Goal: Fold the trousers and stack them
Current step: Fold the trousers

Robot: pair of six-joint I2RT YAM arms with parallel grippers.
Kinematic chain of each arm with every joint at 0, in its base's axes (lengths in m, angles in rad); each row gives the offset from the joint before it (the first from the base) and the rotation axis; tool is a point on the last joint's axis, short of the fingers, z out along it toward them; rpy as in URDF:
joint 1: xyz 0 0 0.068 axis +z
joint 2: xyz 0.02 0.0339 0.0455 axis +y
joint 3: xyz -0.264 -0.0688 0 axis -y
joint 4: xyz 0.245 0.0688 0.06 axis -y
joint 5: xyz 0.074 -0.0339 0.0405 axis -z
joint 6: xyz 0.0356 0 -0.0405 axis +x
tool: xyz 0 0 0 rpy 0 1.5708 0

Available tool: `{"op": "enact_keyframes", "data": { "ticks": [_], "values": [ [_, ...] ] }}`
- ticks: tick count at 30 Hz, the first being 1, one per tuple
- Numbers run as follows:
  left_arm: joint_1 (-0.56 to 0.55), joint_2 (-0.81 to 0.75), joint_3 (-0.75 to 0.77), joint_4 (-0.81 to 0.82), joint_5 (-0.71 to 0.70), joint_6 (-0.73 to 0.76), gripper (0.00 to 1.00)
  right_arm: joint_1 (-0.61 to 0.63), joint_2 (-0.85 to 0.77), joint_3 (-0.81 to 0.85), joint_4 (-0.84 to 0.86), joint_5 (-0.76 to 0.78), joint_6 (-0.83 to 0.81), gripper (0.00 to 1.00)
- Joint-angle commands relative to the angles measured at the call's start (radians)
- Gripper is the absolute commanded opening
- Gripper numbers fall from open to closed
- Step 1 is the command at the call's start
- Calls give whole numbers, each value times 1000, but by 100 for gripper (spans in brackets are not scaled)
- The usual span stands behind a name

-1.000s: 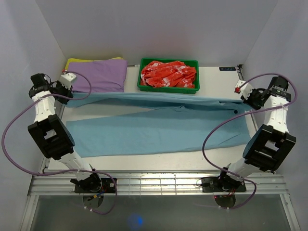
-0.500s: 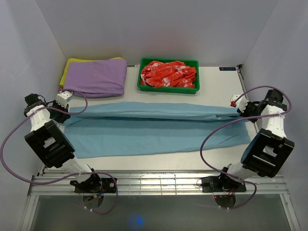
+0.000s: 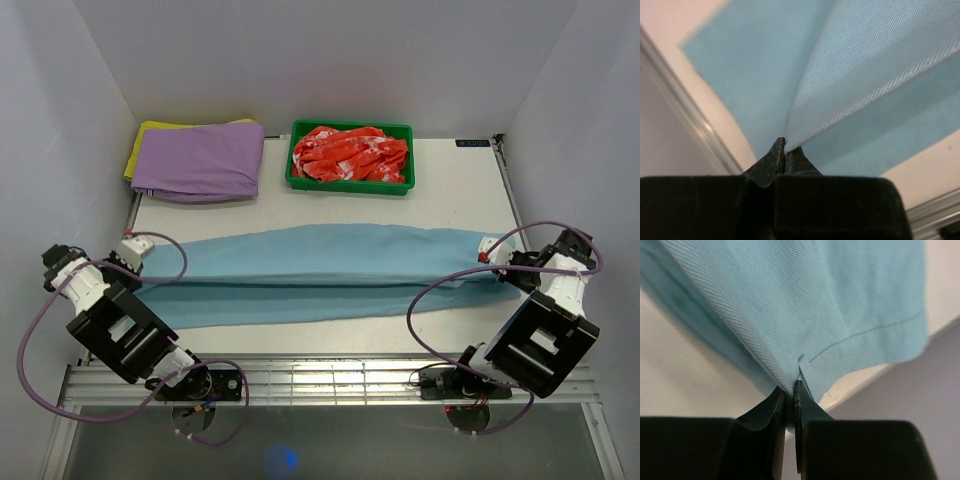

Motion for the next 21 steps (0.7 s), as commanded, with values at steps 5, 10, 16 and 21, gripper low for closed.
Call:
{"op": "enact_keyframes", "data": {
  "ticks": [5, 10, 16, 21],
  "values": [
    [50, 22, -334, 314, -344, 237, 0, -32, -16, -179, 176, 204, -144, 8],
    [50, 106, -269, 326, -344, 145, 0, -31, 1, -162, 191, 220, -134, 8],
    [52, 135, -36, 159, -238, 55, 0, -32, 18, -90, 155, 191, -97, 8],
    [72, 71, 41, -37, -173, 153, 0, -32, -2, -82, 135, 192, -109, 8]
  ]
}}
